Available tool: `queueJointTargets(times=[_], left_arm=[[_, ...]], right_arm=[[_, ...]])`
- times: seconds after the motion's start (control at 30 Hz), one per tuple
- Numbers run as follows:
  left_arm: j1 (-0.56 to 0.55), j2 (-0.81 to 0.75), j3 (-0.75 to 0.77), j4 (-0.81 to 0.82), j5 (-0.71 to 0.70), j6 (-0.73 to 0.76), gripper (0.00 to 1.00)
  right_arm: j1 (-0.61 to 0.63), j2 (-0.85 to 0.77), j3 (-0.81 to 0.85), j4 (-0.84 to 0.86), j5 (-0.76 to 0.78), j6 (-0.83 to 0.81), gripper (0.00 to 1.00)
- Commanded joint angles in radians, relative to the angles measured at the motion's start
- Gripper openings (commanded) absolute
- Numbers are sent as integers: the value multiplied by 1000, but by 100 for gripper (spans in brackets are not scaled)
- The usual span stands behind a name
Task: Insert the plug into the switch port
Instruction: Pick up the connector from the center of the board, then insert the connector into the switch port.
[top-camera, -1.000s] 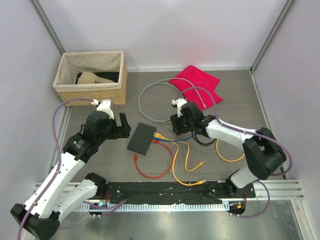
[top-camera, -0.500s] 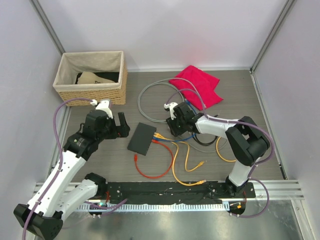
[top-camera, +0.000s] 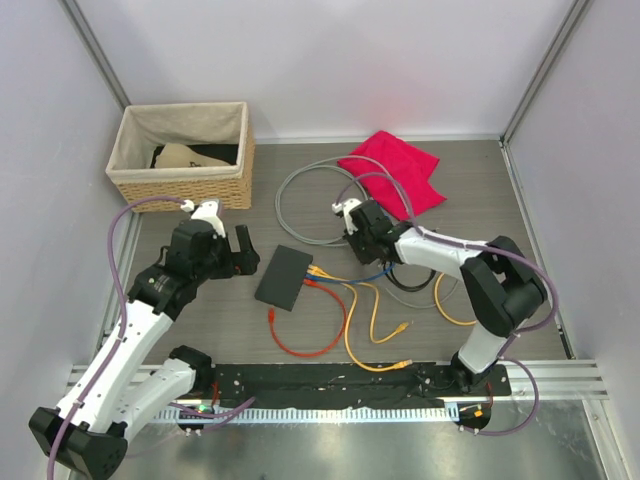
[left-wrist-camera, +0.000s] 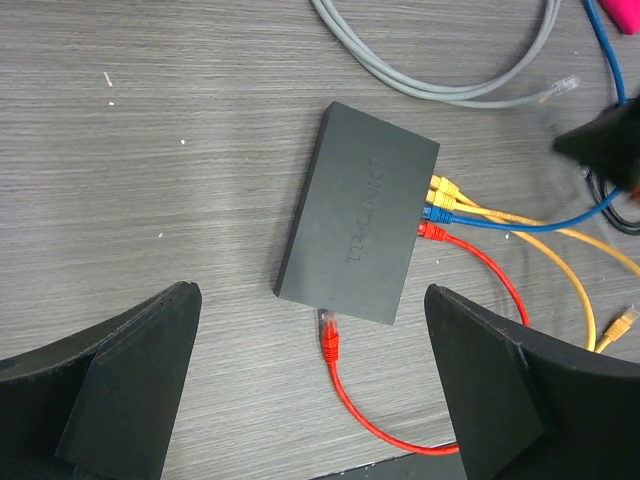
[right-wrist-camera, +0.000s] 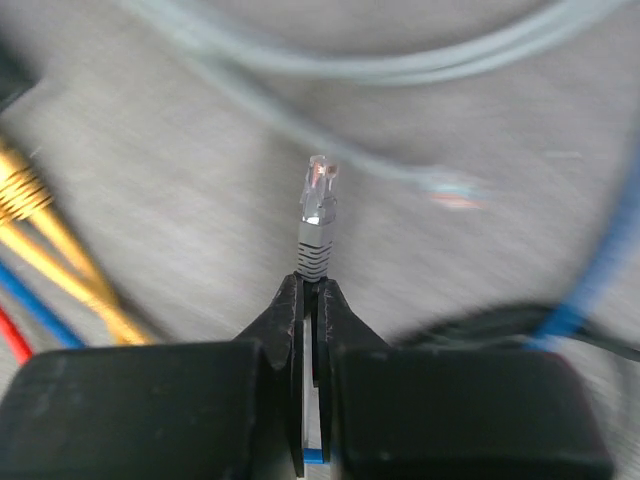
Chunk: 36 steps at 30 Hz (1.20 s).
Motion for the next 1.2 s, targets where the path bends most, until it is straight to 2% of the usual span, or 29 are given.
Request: queueJointTargets(times=[0.0, 0.1, 0.3, 0.53, 0.63, 0.73, 0.8, 0.9, 0.93, 1.03, 1.17], left_arm=[[10, -2, 0, 21, 19, 13, 100], [13, -2, -2, 20, 19, 13, 100], [17, -2, -5, 24, 26, 12, 100], [23, 4, -8, 29, 35, 12, 100], [26, 5, -6, 27, 35, 12, 100], [31, 5, -6, 27, 35, 12, 100], [36, 2, -8, 29, 35, 12, 100], [37, 1, -8, 30, 39, 10, 100], [37, 2, -9, 30, 39, 10, 100], [40, 2, -9, 33, 47, 9, 100], [49, 4, -11, 36, 59, 9, 100]], right_arm=[[-101, -152, 103, 7, 169, -55, 1], [-190, -226, 156, 39, 264, -87, 1], [-290, -358, 273, 207, 297, -127, 1], [-294, -366, 463, 381, 199, -167, 1], [-294, -366, 515, 442, 107, -138, 1], [-293, -366, 551, 433, 3, -68, 1], [-293, -376, 536, 424, -121, -23, 1], [-293, -410, 464, 398, -224, 44, 1], [-291, -425, 424, 392, -323, 84, 1], [-255, -476, 303, 435, -430, 158, 1], [-150, -508, 200, 455, -467, 163, 1]])
